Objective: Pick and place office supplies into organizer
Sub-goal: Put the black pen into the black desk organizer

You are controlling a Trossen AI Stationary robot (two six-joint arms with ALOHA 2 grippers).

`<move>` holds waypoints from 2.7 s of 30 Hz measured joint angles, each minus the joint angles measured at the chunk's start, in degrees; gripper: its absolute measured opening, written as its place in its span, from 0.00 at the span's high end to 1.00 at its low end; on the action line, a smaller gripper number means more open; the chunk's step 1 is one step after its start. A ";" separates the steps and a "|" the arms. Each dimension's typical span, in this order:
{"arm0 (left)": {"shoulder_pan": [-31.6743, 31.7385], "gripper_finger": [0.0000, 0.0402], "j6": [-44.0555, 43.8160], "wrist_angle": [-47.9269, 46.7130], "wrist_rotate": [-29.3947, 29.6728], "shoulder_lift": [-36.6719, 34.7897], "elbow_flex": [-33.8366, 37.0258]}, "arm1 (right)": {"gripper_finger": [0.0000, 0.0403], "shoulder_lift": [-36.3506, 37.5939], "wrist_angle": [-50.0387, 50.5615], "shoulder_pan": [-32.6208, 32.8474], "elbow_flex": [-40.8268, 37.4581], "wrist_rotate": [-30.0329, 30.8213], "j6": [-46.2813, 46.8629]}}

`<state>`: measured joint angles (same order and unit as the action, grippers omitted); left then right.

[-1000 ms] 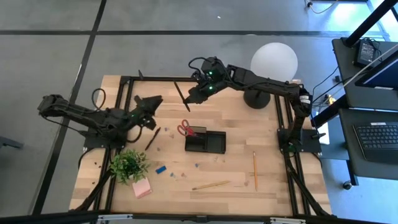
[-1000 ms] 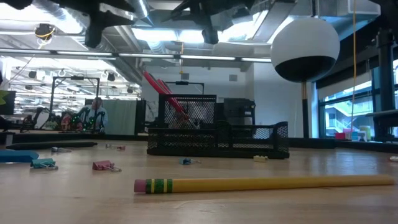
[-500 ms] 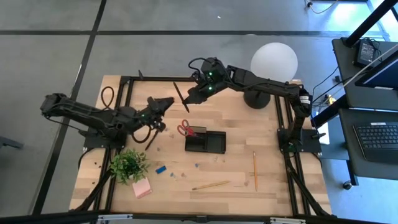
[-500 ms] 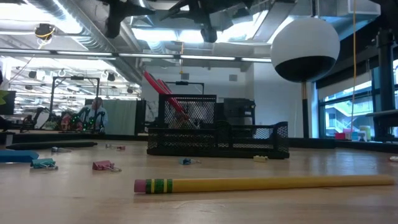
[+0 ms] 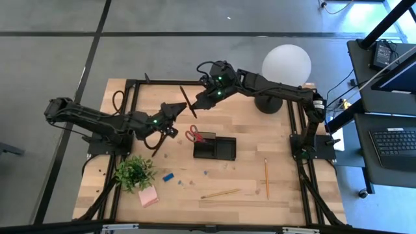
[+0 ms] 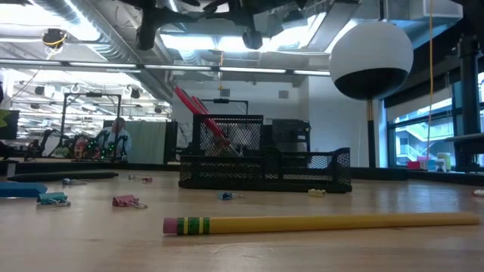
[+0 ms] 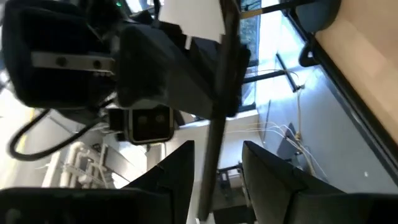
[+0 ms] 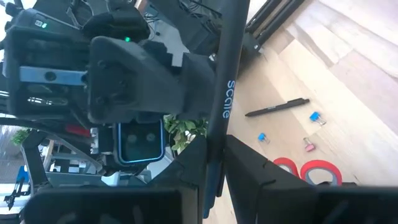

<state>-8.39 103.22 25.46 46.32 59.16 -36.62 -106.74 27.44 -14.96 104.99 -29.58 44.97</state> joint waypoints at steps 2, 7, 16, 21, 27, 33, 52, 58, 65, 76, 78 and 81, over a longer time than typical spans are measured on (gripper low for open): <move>-0.01 0.68 0.44 1.72 -0.08 0.14 0.00 | 0.87 0.00 -0.02 0.01 0.01 0.00 0.00; 0.01 0.68 0.61 3.23 -1.08 0.13 0.00 | 0.87 0.00 -0.28 0.02 0.00 -0.46 0.91; 1.80 0.68 0.57 3.10 -1.61 0.26 0.00 | 0.87 0.00 -0.78 0.81 0.00 -1.01 1.51; 2.48 0.68 0.53 3.08 -2.94 0.26 0.00 | 0.87 0.00 -1.11 1.29 0.00 -1.04 1.51; 2.52 0.68 0.50 3.08 -5.21 0.26 0.00 | 0.87 0.00 -1.11 1.29 0.00 -1.09 1.46; 2.52 0.71 0.48 3.07 -5.35 0.26 0.00 | 0.87 0.00 -1.09 1.29 0.00 -1.09 1.38; 2.52 0.90 -0.37 2.82 -5.15 0.26 0.00 | 0.87 0.00 -1.11 1.31 0.00 -1.16 1.20; 2.52 0.91 -0.40 2.91 -5.13 0.26 0.00 | 0.87 0.00 -1.32 1.32 0.00 -1.15 0.52; 2.52 0.91 -0.62 3.09 -5.32 0.26 0.00 | 0.81 0.00 -1.68 1.33 0.00 -1.12 -0.24; 2.50 0.91 -0.66 3.27 -5.36 0.26 0.00 | 0.57 0.00 -1.64 1.36 0.00 -1.84 -0.30; 2.50 0.91 -0.66 3.23 -4.92 0.26 0.00 | 0.53 -0.03 -2.30 1.31 -0.01 -4.39 -0.31; 2.48 0.91 -0.66 3.30 -4.40 0.24 0.00 | 0.47 -0.07 -4.02 1.33 -0.02 -7.54 -1.15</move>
<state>-5.91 102.56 28.75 41.92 59.40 -36.62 -106.80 23.42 -13.63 104.97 -37.12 43.82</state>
